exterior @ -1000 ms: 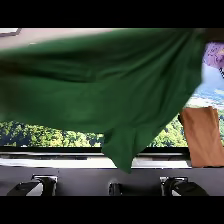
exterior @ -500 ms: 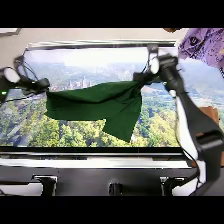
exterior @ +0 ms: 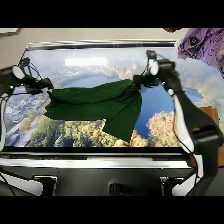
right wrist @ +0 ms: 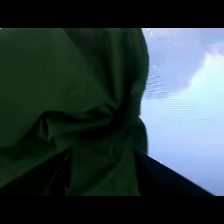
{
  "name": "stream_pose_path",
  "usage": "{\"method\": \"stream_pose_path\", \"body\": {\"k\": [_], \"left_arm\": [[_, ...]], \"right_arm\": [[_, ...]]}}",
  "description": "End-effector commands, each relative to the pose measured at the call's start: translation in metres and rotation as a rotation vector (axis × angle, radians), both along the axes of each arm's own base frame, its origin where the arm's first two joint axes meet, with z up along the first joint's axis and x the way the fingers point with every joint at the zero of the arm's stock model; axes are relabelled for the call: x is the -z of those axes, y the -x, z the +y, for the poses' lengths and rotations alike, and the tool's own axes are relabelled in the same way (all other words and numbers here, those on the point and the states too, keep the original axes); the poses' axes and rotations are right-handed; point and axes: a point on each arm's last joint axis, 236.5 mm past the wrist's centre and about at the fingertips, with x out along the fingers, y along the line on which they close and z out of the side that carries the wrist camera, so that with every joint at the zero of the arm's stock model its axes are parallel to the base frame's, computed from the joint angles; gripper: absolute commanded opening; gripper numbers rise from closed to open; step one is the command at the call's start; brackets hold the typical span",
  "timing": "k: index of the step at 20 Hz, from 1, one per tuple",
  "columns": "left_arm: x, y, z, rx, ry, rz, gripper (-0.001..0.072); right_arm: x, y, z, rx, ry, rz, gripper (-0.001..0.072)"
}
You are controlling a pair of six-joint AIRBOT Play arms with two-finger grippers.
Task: Fold the clothes and pants, and hang the long-sleeved shirts on hangers.
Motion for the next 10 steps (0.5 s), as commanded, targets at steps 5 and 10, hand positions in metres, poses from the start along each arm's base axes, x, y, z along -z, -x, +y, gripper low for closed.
{"method": "stream_pose_path", "body": {"k": [5,10], "left_arm": [[-0.04,0.074,0.051,-0.063,0.041,0.13,0.0698],[-0.01,0.123,0.045,-0.078,0.064,0.239,0.0697]], "right_arm": [[-0.056,0.079,-0.1,-0.097,-0.256,0.084,0.0486],[0.027,0.141,-0.087,-0.009,-0.648,0.273,0.0485]]}}
